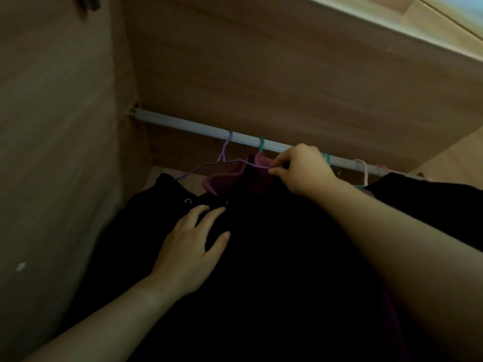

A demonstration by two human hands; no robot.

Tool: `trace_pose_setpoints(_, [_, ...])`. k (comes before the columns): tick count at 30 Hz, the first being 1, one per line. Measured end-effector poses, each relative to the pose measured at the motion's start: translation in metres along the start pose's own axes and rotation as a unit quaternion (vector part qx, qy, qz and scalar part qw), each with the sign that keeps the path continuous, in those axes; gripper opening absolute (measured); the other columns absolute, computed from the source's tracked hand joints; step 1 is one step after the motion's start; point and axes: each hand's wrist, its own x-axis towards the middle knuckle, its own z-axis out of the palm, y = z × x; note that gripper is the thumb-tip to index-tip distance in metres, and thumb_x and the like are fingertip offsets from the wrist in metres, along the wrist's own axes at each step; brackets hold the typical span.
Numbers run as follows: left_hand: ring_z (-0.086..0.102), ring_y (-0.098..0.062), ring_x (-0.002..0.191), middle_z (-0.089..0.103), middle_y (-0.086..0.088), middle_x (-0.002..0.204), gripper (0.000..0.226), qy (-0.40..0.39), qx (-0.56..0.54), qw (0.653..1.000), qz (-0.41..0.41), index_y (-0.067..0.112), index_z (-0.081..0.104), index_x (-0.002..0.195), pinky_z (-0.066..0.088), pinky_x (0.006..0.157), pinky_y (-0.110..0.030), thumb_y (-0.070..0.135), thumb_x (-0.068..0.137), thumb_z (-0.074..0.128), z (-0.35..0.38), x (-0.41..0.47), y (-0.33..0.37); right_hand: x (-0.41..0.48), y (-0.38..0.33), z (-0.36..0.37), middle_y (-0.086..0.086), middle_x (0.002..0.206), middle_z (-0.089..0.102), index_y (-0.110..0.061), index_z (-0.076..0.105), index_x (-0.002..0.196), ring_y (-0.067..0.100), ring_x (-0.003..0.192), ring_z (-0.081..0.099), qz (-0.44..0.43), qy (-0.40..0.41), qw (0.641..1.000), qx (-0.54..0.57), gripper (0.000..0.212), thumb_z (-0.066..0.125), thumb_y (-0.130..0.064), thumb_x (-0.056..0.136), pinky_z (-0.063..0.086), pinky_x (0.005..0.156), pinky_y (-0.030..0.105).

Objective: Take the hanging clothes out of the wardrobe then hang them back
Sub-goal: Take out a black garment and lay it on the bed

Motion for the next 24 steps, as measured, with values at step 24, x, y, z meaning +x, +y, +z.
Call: trace_pose_setpoints(24, [0.028, -0.019, 0.135, 0.038, 0.003, 0.143, 0.059, 0.15, 0.06, 0.985, 0.063, 0.041, 0.038, 0.138, 0.018, 0.107, -0.064, 0.061, 0.085, 0.02, -0.041, 0.0, 0.024, -0.071, 0.032, -0.026, -0.009, 0.084, 0.062, -0.031, 0.068, 0.085, 0.009, 0.082, 0.056, 0.017, 0.158, 0.986, 0.05, 0.005, 0.063, -0.029, 0.087, 0.039, 0.073, 0.024])
